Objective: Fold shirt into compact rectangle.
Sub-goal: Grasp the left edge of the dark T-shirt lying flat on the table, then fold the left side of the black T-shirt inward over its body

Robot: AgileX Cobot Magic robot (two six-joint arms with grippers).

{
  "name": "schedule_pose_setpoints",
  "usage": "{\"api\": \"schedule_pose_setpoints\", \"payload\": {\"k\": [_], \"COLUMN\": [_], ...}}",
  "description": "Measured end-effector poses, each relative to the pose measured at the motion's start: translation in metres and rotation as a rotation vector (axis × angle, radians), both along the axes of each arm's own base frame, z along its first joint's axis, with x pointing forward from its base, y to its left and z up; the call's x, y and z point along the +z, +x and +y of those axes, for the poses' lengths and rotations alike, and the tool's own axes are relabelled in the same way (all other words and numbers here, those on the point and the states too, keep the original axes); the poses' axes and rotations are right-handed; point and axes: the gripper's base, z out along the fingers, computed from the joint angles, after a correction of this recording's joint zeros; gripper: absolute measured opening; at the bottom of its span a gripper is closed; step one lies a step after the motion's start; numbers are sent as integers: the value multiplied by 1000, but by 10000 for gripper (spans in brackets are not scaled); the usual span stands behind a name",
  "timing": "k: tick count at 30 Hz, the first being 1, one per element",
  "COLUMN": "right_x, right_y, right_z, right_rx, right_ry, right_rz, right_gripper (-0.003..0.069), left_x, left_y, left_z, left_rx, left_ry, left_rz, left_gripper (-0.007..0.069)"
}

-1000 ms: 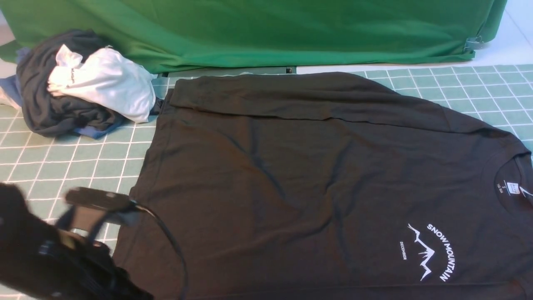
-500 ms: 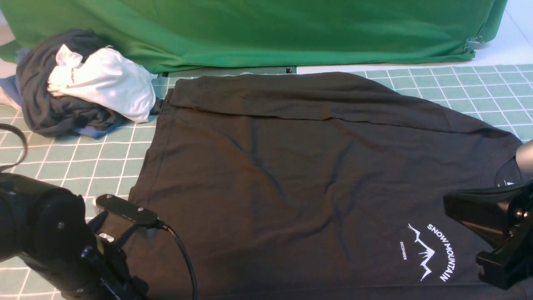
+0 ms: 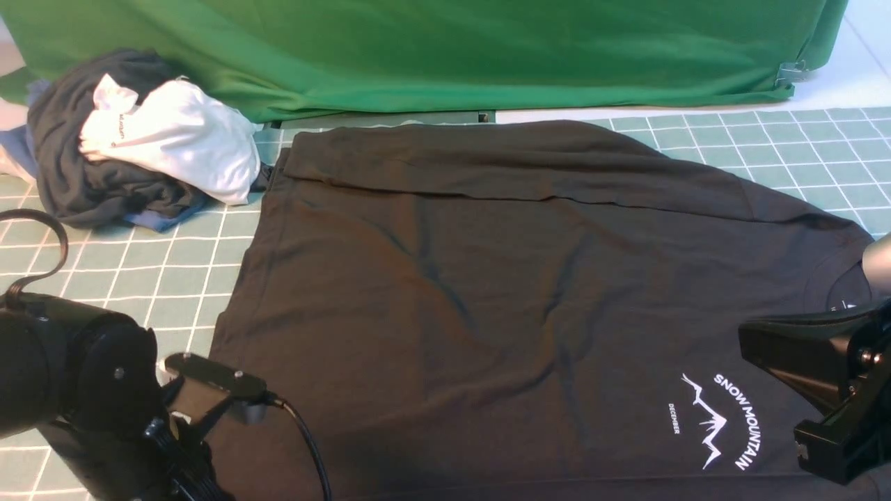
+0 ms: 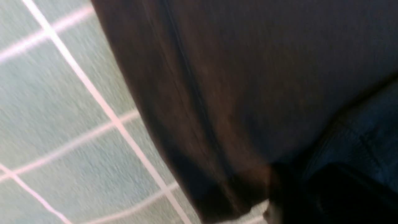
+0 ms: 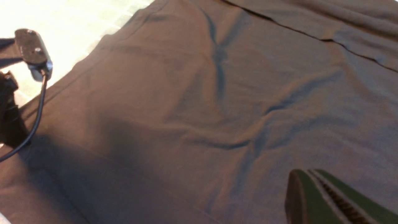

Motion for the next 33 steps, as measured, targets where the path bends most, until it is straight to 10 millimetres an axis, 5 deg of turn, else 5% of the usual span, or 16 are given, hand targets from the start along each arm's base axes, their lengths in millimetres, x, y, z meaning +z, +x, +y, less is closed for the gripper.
{"api": "schedule_pose_setpoints", "payload": {"k": [4, 13, 18, 22, 28, 33], "right_x": [0, 1, 2, 4, 5, 6], "right_y": [0, 0, 1, 2, 2, 3], "right_z": [0, 1, 1, 2, 2, 2], "right_rx": [1, 2, 6, 12, 13, 14], "right_ry": [2, 8, 14, 19, 20, 30], "right_rz": [-2, -10, -24, -53, -61, -68], "right_gripper": [7, 8, 14, 17, 17, 22], "left_x": [-1, 22, 62, 124, 187, 191], "left_y": [-1, 6, 27, 56, 94, 130], "left_z": [0, -4, -10, -16, -16, -19], "left_rx": [1, -4, 3, -10, -32, -43], "left_ry": [2, 4, -40, -83, -19, 59], "left_rz": [17, 85, -58, -301, -544, -589], "left_gripper": [22, 8, 8, 7, 7, 7]}}
